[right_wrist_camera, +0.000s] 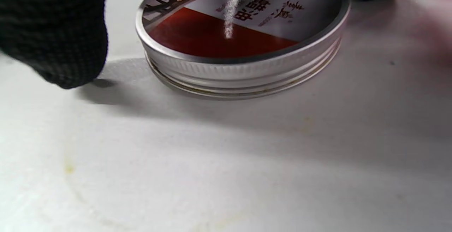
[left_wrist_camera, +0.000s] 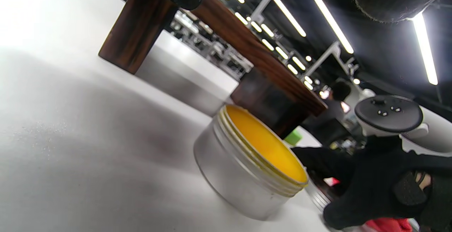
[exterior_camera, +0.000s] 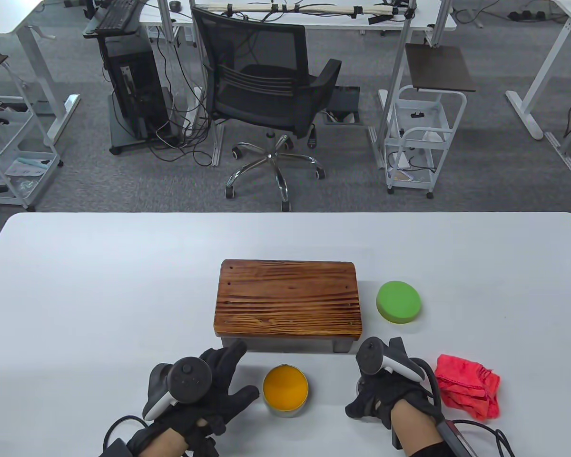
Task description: Dip and apply wood wax on stool
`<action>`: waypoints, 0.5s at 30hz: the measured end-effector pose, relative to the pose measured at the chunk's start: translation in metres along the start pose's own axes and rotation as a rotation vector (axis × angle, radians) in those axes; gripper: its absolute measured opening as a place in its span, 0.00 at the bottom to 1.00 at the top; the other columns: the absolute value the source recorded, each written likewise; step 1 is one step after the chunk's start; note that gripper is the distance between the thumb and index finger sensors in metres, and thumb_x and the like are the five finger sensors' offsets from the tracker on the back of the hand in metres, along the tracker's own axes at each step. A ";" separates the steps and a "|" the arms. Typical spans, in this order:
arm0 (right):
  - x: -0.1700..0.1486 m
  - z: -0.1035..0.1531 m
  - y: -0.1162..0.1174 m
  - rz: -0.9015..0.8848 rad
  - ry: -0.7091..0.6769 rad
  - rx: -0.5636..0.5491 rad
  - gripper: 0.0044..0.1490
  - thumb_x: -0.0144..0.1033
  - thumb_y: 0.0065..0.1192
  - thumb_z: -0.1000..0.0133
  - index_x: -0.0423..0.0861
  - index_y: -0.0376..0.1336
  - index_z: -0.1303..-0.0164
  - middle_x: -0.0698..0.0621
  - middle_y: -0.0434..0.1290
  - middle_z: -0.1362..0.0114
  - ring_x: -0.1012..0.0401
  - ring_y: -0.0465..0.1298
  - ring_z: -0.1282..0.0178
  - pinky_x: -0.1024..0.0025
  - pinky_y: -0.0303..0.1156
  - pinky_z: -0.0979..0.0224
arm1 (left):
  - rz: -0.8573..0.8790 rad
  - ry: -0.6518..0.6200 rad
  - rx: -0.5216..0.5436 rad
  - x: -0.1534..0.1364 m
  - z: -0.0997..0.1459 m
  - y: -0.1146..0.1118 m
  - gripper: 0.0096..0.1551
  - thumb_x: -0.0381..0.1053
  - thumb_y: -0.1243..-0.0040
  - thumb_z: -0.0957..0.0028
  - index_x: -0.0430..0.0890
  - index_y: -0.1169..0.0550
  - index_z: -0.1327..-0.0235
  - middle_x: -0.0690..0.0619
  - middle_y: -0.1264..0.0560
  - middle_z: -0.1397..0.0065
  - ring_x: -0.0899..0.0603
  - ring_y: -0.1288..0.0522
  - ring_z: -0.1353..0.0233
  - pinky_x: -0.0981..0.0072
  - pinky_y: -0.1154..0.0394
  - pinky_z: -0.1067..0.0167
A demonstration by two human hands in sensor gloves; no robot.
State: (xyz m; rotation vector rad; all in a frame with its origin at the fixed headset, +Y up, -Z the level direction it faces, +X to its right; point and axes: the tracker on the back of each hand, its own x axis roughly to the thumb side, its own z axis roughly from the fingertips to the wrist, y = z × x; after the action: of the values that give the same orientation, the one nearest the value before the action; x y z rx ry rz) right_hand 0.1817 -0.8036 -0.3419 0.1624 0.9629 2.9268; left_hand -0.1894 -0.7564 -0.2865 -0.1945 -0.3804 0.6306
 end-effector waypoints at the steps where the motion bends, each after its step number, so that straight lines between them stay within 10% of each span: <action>1: 0.000 0.000 0.001 0.012 0.001 -0.004 0.75 0.69 0.81 0.59 0.50 0.38 0.18 0.40 0.36 0.14 0.33 0.45 0.19 0.29 0.60 0.26 | -0.004 0.001 0.000 0.000 0.000 0.000 0.63 0.81 0.43 0.51 0.55 0.56 0.14 0.33 0.49 0.13 0.19 0.57 0.19 0.13 0.60 0.35; 15: 0.002 0.004 0.001 0.020 0.023 -0.015 0.68 0.60 0.84 0.57 0.51 0.43 0.19 0.41 0.43 0.16 0.33 0.51 0.22 0.41 0.66 0.26 | -0.032 0.009 -0.023 0.003 -0.004 -0.006 0.64 0.81 0.43 0.50 0.55 0.58 0.13 0.33 0.49 0.12 0.19 0.58 0.19 0.13 0.60 0.35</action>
State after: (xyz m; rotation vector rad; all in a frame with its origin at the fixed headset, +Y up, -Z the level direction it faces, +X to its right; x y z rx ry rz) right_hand 0.1801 -0.8018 -0.3384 0.1390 0.9477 2.9600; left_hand -0.1820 -0.7595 -0.2872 -0.2123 -0.3814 0.5935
